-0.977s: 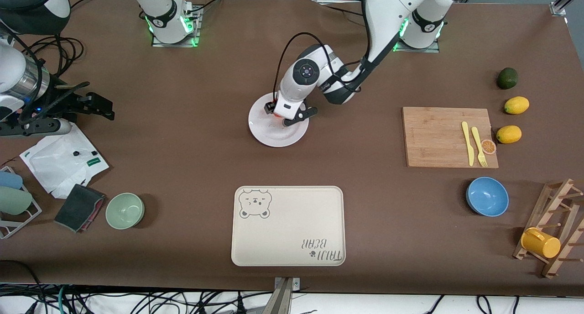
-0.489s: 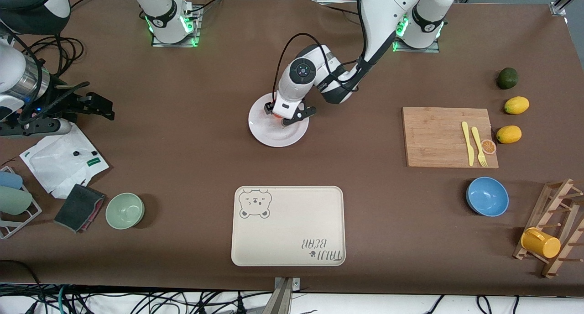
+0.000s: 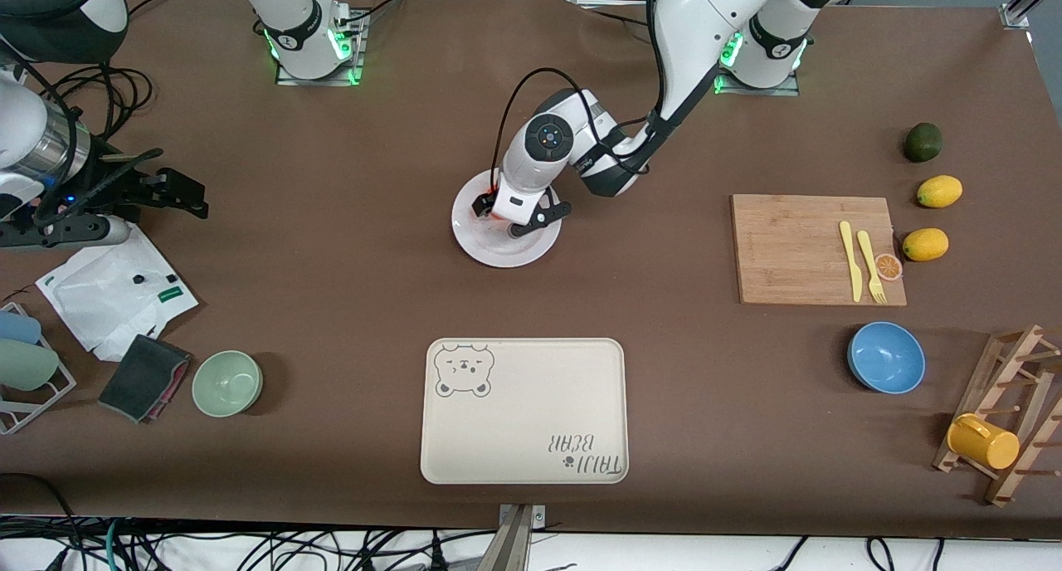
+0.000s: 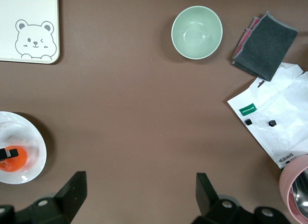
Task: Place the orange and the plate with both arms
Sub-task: 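Lower the orange onto the plate and open the left gripper, then raise the left gripper back while the right gripper reaches toward the plate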
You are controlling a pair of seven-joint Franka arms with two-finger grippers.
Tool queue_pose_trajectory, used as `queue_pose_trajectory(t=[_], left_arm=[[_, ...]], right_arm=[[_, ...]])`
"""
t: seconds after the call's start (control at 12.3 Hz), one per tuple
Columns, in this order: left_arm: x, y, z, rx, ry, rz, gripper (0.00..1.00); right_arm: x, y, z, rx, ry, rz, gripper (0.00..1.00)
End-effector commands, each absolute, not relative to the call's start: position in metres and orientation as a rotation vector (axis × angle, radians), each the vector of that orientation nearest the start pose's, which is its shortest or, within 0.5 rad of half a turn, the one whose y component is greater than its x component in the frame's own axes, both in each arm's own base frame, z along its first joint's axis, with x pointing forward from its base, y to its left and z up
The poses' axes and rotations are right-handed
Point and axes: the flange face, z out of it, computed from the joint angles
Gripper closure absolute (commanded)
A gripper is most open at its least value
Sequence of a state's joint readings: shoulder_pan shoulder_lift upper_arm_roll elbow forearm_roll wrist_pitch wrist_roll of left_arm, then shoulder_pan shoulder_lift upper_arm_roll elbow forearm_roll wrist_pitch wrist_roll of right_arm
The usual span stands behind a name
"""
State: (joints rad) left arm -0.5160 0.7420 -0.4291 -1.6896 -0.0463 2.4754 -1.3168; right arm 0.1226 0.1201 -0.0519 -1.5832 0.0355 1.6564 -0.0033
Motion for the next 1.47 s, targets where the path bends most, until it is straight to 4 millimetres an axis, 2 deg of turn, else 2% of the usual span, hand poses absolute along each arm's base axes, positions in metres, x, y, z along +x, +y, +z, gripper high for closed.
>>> queue_pose_trajectory(t=[0.0, 0.16, 0.49, 0.65, 0.73, 0.98, 1.14, 1.38], left_arm=[[0.444, -0.533, 0.222, -3.231, -0.902, 0.375, 0.00], [0.461, -0.518, 0.253, -3.221, -0.920, 0.345, 0.00], [0.492, -0.469, 0.319, -3.129, -0.902, 0.324, 0.00], [0.513, -0.445, 0.344, -3.098, -0.739, 0.299, 0.00], [0.525, -0.430, 0.353, -3.089, -0.668, 0.306, 0.00], [0.572, -0.355, 0.379, -3.124, -0.456, 0.313, 0.00], [0.593, -0.305, 0.399, -3.160, -0.257, 0.299, 0.00], [0.613, -0.227, 0.426, -3.163, -0.122, 0.315, 0.00]], right_arm=[[0.591, 0.047, 0.561, -3.109, -0.092, 0.064, 0.00], [0.591, 0.047, 0.564, -3.109, -0.092, 0.052, 0.00], [0.594, 0.043, 0.565, -3.110, -0.082, 0.021, 0.00], [0.597, 0.041, 0.561, -3.113, -0.075, 0.030, 0.00], [0.598, 0.033, 0.559, -3.114, -0.056, 0.032, 0.00], [0.602, 0.028, 0.561, -3.111, -0.038, -0.018, 0.00], [0.602, 0.027, 0.563, -3.121, -0.043, -0.024, 0.00], [0.609, 0.034, 0.549, -3.124, -0.064, 0.005, 0.00]])
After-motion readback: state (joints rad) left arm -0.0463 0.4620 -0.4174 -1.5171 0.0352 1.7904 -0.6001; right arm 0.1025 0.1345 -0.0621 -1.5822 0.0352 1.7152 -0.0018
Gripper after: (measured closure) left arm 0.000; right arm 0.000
